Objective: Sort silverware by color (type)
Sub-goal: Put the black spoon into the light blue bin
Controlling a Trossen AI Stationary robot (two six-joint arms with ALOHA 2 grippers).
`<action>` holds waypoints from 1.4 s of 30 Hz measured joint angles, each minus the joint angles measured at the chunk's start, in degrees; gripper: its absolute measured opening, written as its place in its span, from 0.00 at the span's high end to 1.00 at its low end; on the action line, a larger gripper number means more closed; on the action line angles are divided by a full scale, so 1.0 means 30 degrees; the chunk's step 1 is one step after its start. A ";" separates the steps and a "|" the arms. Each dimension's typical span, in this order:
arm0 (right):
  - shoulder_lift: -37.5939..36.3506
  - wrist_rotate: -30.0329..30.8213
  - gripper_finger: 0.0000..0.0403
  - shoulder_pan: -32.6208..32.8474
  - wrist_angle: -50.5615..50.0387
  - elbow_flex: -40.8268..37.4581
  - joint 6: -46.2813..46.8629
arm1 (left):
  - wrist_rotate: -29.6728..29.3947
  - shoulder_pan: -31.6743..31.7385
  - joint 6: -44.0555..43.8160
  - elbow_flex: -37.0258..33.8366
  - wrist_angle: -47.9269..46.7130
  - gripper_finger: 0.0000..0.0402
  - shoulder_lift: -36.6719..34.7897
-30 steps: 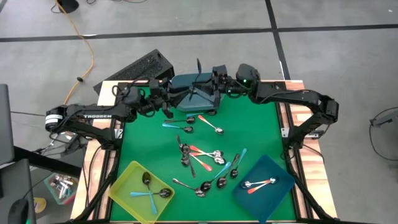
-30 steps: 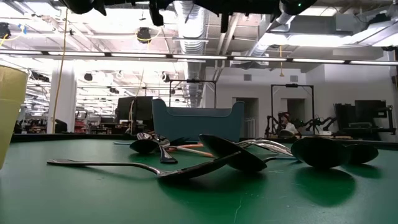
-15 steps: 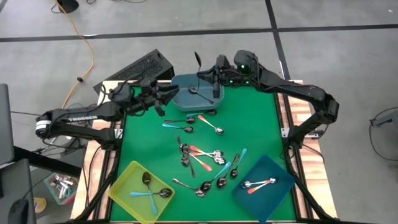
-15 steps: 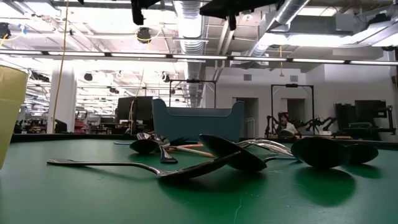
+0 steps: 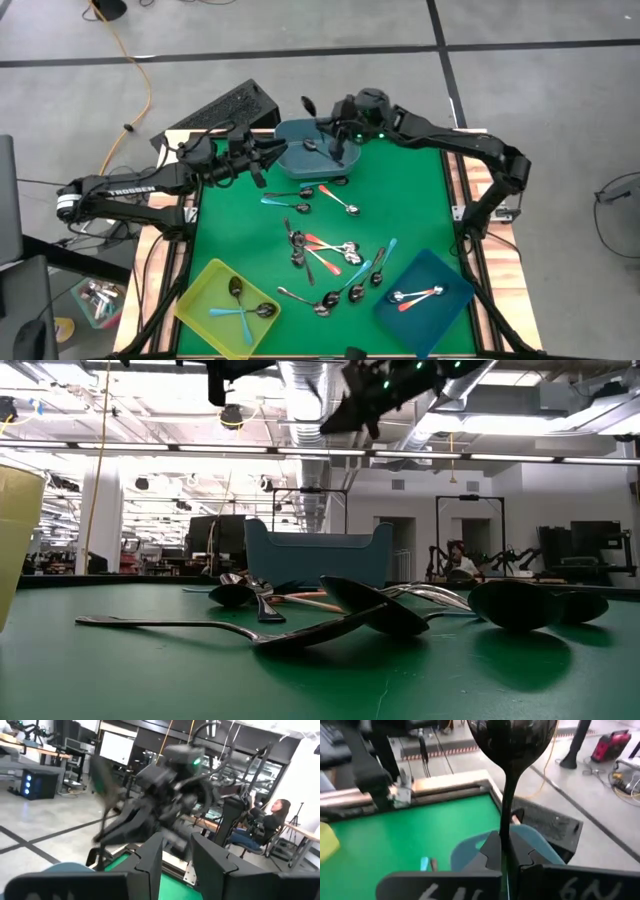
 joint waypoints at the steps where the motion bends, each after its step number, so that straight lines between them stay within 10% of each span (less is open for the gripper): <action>1: 0.0291 0.0025 0.98 -0.0003 -0.0063 0.0004 -0.0123 | -0.0092 -0.0004 0.0090 0.0000 -0.0084 0.79 0.0000; 23: 0.8560 0.1614 0.98 -0.0315 -1.0446 0.7920 -0.6367 | -0.0920 0.0010 0.0374 -0.0007 -0.2165 0.79 0.0002; 42: 1.1121 0.2499 0.98 -0.0087 -1.3271 0.8215 -0.8629 | -0.1464 0.0039 0.0998 -0.0015 -0.2785 0.79 0.0000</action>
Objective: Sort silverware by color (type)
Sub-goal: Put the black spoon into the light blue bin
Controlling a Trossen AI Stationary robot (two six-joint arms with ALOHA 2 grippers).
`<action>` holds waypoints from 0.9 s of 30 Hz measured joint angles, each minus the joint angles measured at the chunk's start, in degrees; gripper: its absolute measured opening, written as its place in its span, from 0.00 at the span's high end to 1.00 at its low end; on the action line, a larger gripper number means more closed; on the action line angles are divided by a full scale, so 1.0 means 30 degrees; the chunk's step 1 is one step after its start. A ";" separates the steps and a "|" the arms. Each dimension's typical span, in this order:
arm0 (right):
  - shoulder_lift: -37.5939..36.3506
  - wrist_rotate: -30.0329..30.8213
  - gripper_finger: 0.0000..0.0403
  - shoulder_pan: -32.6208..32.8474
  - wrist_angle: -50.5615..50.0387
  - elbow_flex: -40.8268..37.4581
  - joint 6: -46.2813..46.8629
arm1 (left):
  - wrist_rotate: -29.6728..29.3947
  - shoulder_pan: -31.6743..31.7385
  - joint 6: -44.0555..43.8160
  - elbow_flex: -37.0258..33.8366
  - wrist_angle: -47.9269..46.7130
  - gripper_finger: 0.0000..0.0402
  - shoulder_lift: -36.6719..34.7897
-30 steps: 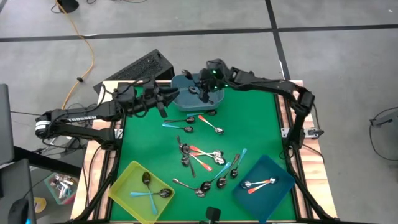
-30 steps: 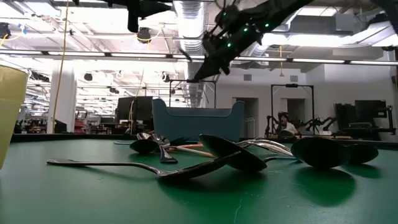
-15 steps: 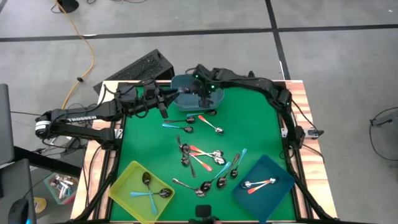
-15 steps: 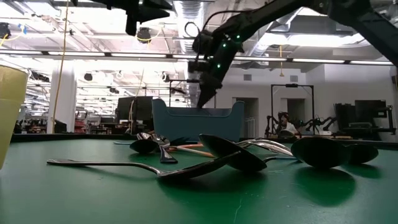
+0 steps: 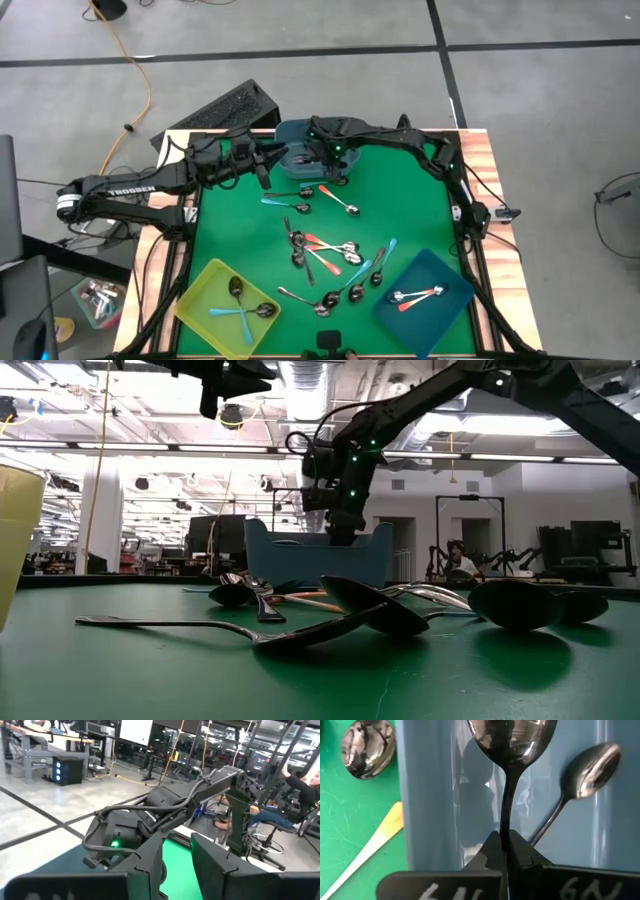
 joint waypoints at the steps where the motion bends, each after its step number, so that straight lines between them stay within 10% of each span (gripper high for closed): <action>1: -0.0008 0.0001 0.98 0.0000 0.0136 0.0001 -0.0162 | 0.0000 0.0000 0.0000 0.0000 0.0000 0.79 0.0000; 27: 0.1130 -0.0263 0.99 -0.0801 -0.0078 0.0160 -0.1127 | 0.0000 0.0000 0.0000 0.0000 -0.0617 0.78 0.0000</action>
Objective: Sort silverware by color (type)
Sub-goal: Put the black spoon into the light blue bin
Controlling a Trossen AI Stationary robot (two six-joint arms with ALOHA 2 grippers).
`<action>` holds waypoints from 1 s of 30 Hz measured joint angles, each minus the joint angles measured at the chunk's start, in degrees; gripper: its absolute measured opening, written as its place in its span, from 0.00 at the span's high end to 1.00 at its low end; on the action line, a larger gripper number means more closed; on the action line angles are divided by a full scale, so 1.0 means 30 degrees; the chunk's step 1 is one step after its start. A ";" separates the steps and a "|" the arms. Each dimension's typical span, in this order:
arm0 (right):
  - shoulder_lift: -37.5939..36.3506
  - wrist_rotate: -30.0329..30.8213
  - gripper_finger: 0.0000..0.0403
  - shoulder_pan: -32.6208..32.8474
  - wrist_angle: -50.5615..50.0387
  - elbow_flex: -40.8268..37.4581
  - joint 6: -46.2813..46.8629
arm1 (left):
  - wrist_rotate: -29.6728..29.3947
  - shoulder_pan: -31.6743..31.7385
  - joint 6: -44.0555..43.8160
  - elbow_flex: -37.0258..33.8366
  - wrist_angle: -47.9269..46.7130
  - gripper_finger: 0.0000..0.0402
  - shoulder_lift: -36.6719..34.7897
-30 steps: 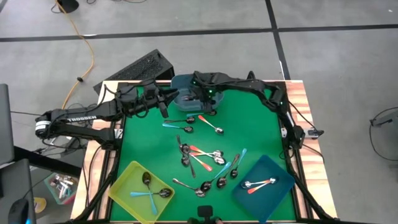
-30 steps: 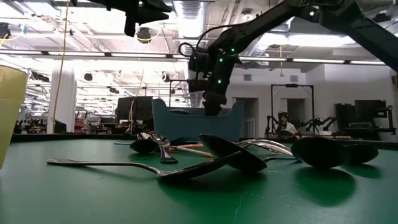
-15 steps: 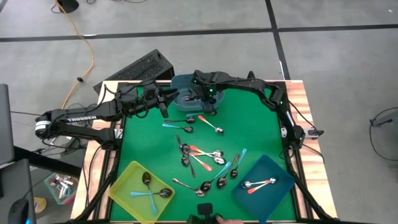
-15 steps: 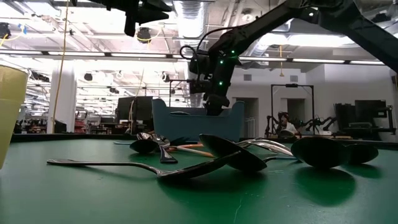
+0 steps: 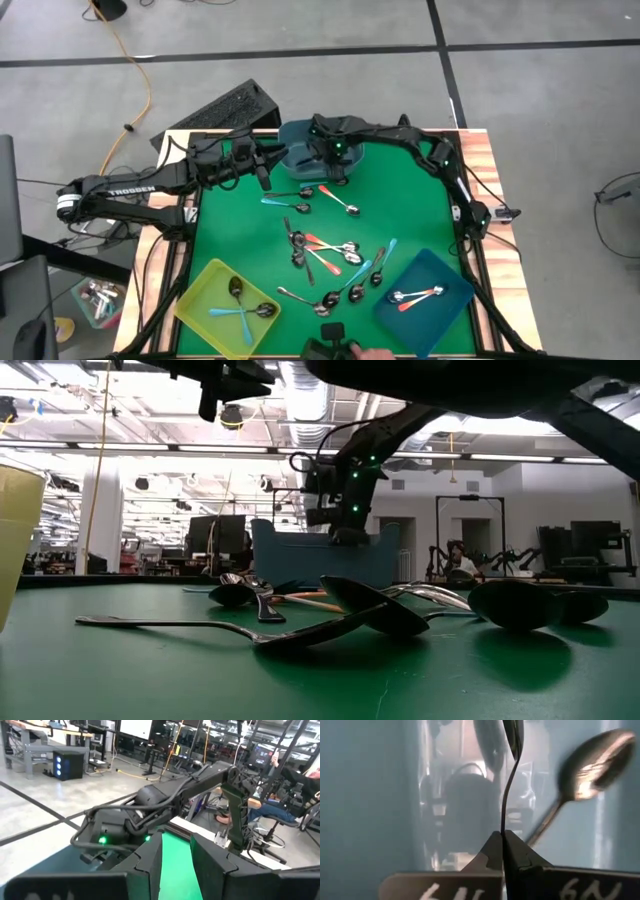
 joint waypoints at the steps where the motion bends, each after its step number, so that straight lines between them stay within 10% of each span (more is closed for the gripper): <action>1: 0.0006 -0.0006 0.99 0.0000 -0.0013 0.0000 -0.0006 | -0.0001 0.0000 0.0000 0.0000 0.0005 0.78 0.0000; 30: -0.0015 -0.0247 0.86 -0.0029 0.0273 0.0007 -0.0073 | -0.0488 0.0000 0.0000 0.0000 -0.0220 0.79 0.0000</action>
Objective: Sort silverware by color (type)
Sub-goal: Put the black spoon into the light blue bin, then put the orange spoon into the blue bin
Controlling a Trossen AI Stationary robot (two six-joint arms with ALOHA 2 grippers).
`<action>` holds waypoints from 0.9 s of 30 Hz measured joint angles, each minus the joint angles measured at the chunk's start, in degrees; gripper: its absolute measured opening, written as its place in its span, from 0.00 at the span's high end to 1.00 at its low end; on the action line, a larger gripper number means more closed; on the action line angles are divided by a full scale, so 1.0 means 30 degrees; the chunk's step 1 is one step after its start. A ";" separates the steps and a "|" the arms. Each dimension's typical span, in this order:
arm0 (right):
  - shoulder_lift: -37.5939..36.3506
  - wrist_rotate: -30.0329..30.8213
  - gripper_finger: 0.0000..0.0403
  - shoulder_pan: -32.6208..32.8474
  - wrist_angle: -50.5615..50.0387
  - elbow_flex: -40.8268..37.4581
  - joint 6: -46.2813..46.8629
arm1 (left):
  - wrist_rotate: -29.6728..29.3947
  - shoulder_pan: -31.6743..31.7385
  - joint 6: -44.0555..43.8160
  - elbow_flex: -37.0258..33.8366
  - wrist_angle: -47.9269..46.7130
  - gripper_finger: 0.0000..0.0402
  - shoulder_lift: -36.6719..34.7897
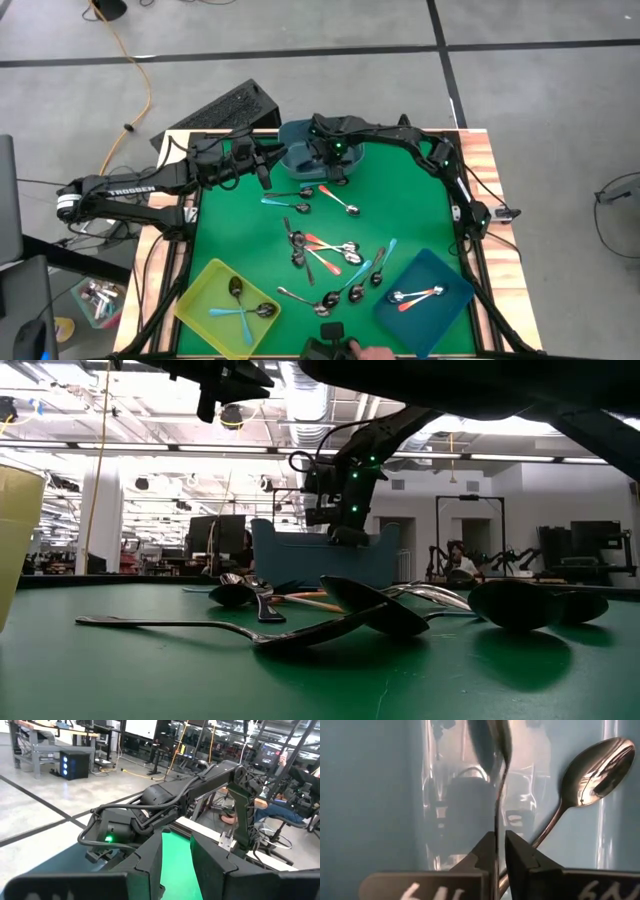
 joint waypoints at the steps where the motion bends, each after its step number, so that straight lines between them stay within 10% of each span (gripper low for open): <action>1: 0.0000 0.0000 0.85 -0.0007 0.0025 0.0000 0.0001 | 0.0000 0.0000 0.0000 0.0000 0.0000 0.79 0.0000; 17: -0.0860 0.0011 0.80 -0.0364 -0.4661 0.5963 -0.0680 | 0.0000 0.0000 0.0000 0.0000 -0.0036 0.79 0.0000; 27: -0.5559 -0.0012 0.80 -0.0575 -0.4776 0.8451 0.1471 | 0.0096 -0.0007 0.0516 0.0000 -0.0469 0.79 0.0000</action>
